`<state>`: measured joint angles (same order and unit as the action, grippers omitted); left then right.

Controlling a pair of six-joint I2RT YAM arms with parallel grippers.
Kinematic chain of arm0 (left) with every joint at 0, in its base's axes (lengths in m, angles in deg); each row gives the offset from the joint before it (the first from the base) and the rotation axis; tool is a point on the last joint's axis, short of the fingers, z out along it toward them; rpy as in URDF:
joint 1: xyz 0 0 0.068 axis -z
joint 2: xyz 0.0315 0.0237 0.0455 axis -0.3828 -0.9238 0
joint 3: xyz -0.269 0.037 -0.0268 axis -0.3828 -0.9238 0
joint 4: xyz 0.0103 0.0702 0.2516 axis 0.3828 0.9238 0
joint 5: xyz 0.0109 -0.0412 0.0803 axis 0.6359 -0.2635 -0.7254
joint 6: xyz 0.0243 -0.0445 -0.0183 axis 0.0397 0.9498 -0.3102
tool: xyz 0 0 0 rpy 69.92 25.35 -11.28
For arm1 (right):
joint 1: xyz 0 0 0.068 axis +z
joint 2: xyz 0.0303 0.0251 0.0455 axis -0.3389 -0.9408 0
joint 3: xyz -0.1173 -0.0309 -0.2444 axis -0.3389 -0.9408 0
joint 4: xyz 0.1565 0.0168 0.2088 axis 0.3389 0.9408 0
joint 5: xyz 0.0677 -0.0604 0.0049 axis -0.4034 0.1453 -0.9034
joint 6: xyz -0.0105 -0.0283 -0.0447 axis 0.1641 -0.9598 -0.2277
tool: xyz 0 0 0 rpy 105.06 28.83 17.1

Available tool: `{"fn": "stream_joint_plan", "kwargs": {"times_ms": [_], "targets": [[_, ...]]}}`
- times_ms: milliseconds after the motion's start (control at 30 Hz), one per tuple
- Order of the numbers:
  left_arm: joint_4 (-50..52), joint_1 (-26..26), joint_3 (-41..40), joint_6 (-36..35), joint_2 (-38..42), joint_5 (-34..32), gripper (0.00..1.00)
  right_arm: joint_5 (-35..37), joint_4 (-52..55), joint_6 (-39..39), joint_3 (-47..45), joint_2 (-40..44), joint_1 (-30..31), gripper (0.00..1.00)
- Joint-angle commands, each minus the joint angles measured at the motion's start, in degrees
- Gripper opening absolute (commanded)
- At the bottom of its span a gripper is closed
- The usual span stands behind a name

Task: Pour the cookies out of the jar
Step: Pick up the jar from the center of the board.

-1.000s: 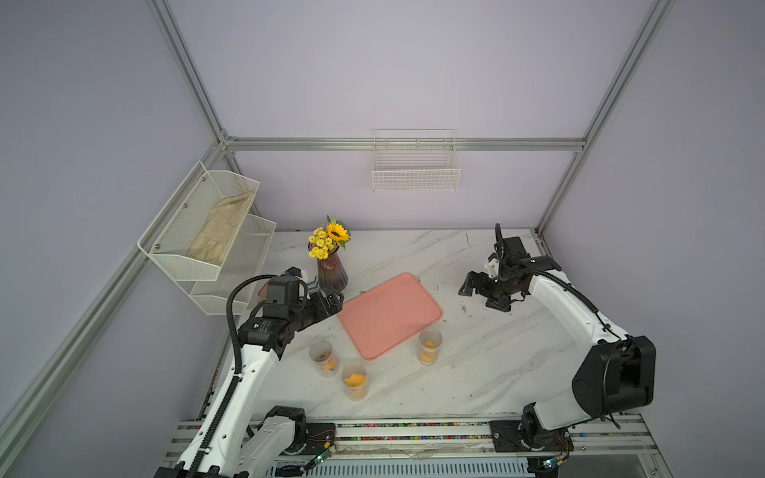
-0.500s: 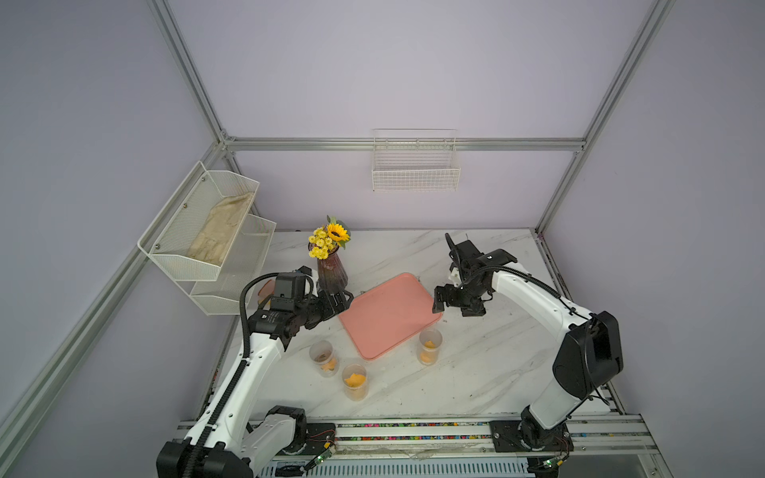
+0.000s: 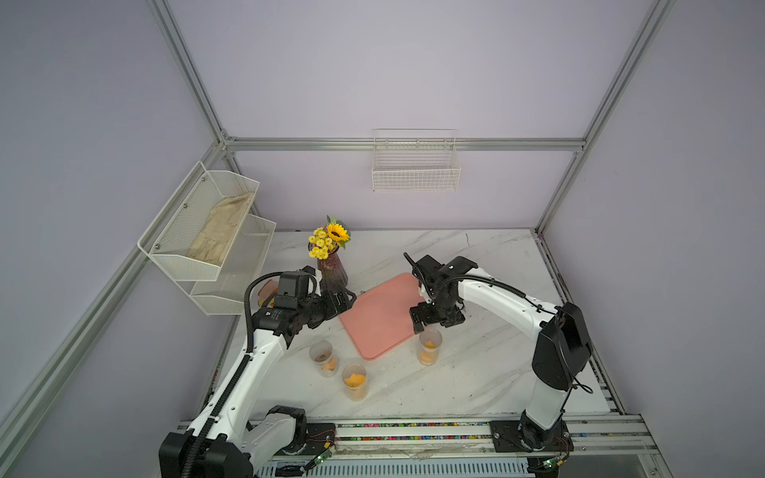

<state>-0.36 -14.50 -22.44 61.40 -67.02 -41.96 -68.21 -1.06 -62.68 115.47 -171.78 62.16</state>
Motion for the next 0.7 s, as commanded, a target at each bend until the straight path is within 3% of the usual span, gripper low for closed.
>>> {"fn": "stream_joint_plan", "kwargs": {"times_ms": [0,667], "targets": [[-1.95,0.43,-0.13,0.59,0.43,0.83,1.00,2.47,4.55,-1.40,1.48,-1.01,1.37,0.97],[-2.30,1.48,0.27,0.79,-0.86,0.28,1.00,2.76,4.95,0.29,-2.07,-2.01,6.25,0.93]]}}
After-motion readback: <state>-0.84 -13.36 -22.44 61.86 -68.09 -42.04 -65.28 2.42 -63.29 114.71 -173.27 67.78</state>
